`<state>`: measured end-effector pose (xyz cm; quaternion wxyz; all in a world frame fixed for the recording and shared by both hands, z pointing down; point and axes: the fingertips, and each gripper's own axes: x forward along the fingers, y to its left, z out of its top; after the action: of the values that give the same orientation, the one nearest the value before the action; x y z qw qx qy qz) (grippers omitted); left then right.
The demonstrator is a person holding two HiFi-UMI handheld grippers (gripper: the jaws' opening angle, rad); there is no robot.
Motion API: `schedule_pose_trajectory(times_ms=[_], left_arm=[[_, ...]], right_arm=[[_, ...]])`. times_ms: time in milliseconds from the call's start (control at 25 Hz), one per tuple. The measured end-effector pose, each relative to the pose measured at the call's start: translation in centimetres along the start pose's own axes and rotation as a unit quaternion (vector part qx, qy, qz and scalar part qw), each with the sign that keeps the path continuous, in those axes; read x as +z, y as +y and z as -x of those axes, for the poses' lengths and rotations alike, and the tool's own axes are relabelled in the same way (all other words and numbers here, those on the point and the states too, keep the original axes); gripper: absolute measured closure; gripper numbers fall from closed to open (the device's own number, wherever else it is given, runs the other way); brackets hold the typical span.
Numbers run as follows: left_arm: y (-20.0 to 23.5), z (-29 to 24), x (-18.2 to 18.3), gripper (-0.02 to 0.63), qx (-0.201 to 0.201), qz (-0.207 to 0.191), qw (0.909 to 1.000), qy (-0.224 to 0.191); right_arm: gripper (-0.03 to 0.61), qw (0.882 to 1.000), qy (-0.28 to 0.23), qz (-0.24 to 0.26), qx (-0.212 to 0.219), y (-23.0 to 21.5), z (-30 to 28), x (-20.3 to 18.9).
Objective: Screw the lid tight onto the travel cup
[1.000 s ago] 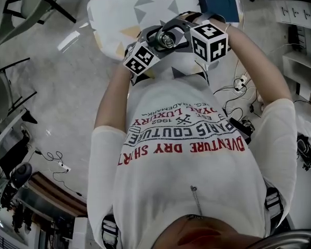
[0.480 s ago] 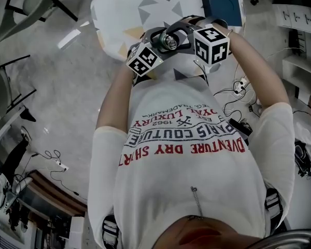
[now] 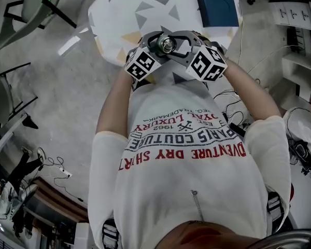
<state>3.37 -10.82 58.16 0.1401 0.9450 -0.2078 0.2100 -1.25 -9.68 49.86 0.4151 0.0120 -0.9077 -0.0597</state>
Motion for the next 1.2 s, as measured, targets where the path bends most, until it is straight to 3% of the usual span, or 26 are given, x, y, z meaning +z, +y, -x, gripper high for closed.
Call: schedule_pose_trajectory(times_ms=[80, 280, 600, 760, 1040, 1200], left_arm=[[0.0, 0.0, 0.0, 0.213, 0.0, 0.002, 1.0, -0.001], [0.0, 0.0, 0.3, 0.212, 0.0, 0.001, 1.0, 0.001], [0.0, 0.0, 0.5, 0.212, -0.006, 0.002, 1.0, 0.003], [0.0, -0.1, 0.2, 0.212, -0.005, 0.003, 1.0, 0.007], [0.0, -0.1, 0.3, 0.21, -0.007, 0.004, 1.0, 0.003], [0.0, -0.1, 0.2, 0.21, -0.005, 0.005, 1.0, 0.0]], right_arm=[[0.33, 1.0, 0.002, -0.003, -0.002, 0.0, 0.0, -0.1], [0.322, 0.995, 0.03, 0.06, 0.069, 0.1, 0.8, -0.6], [0.322, 0.958, 0.077, 0.219, 0.17, 0.5, 0.8, 0.1], [0.324, 0.943, 0.096, 0.242, 0.208, 1.0, 0.3, -0.5], [0.333, 0.95, 0.072, 0.215, 0.213, 1.0, 0.3, -0.5], [0.333, 0.969, 0.058, 0.159, 0.18, 0.8, 0.3, -0.3]])
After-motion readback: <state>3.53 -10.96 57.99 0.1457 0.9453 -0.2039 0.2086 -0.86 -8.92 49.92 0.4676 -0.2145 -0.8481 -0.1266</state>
